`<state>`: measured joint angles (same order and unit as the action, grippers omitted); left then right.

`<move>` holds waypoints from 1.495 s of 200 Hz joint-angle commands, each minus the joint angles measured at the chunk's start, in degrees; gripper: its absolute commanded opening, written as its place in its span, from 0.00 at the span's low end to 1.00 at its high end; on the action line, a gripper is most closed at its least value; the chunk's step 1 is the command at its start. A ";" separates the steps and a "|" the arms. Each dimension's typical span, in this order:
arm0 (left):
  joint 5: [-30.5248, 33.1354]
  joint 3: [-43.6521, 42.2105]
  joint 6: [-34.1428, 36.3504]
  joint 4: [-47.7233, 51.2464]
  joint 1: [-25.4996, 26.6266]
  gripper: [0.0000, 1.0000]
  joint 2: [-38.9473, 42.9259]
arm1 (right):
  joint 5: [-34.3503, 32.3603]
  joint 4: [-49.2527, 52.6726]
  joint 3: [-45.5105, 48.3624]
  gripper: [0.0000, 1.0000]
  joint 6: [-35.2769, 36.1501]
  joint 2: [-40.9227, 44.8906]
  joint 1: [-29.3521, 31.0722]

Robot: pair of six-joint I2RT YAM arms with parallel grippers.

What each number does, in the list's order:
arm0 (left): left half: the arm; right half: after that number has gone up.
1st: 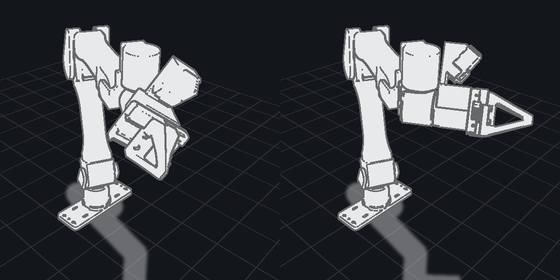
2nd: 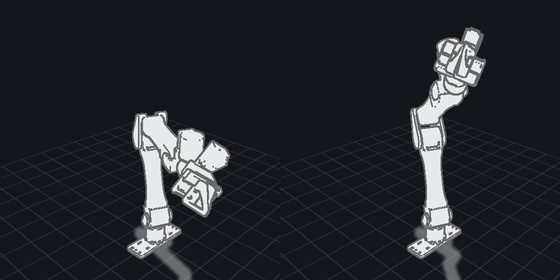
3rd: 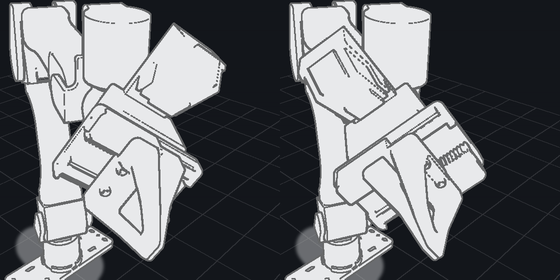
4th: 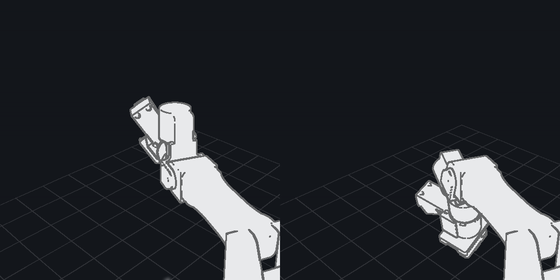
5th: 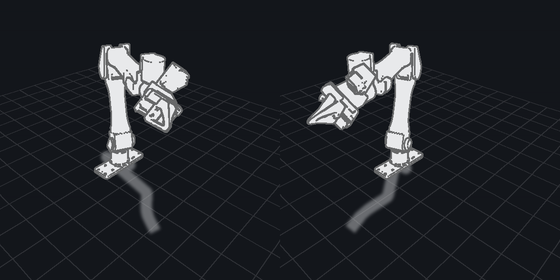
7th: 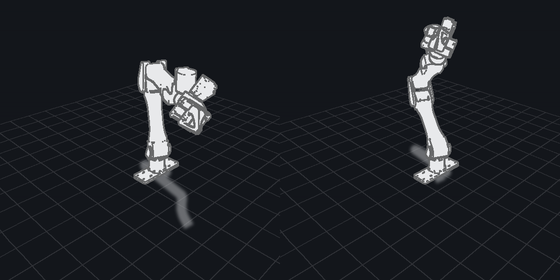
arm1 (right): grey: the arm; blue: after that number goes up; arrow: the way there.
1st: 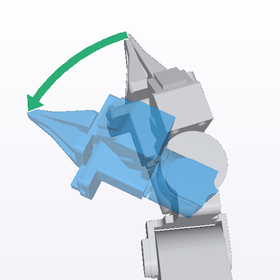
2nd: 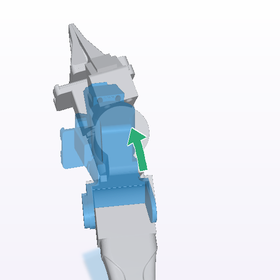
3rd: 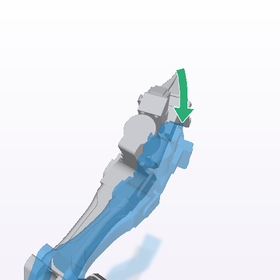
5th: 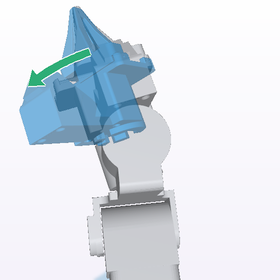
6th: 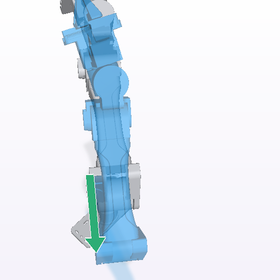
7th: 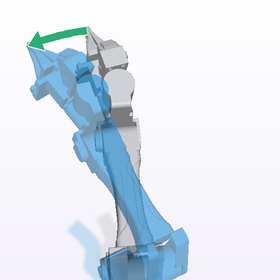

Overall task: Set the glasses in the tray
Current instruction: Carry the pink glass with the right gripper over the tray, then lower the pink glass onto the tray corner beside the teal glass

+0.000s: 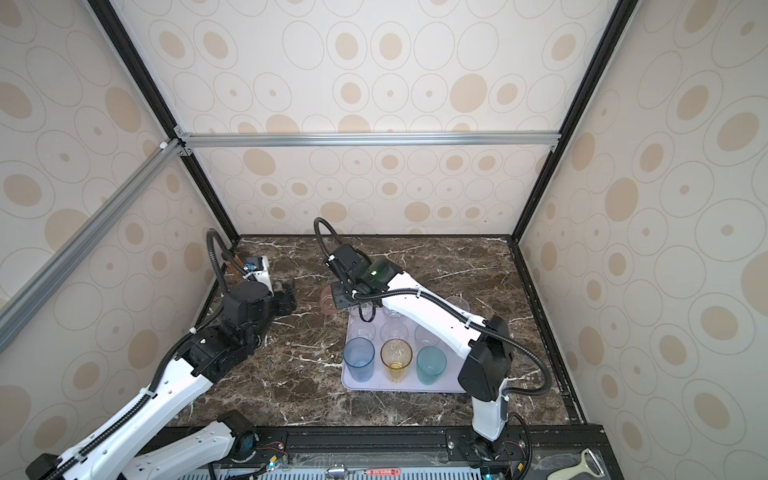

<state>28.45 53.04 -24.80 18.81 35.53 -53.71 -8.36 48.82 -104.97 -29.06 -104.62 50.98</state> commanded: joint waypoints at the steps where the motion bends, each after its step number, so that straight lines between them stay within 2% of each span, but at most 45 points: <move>1: 4.10 3.01 -0.10 -1.24 4.62 0.71 -3.17 | -2.77 -0.76 3.37 0.01 0.14 5.91 -1.73; 53: 4.54 7.61 2.02 -6.13 14.65 0.72 -12.97 | -5.25 1.10 13.13 0.01 -0.29 17.49 -7.48; 100: -0.22 9.40 3.79 -11.71 19.35 0.73 -19.04 | -6.29 7.99 22.10 0.01 -0.03 30.65 -16.17; 135: -4.26 10.26 5.71 -13.70 19.89 0.74 -21.91 | -6.39 16.35 26.54 0.00 0.99 38.07 -21.94; 176: -4.72 8.42 8.47 -15.68 19.93 0.77 -21.69 | -6.56 24.15 31.83 0.00 2.08 45.67 -29.96; 211: -3.14 7.21 10.32 -15.43 19.76 0.79 -21.04 | -7.06 29.36 35.81 0.00 1.19 49.05 -34.28; 252: -3.70 4.35 9.78 -16.59 17.72 0.80 -18.74 | -5.25 31.45 41.87 0.00 -2.23 52.40 -34.63; 299: -5.24 2.34 9.16 -17.15 15.81 0.81 -17.17 | -3.30 25.60 50.96 0.00 -6.49 55.47 -34.62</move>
<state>23.66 55.75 -16.12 3.09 52.34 -72.47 -12.84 76.55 -56.77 -32.21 -50.48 16.51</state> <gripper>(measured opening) 0.805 0.055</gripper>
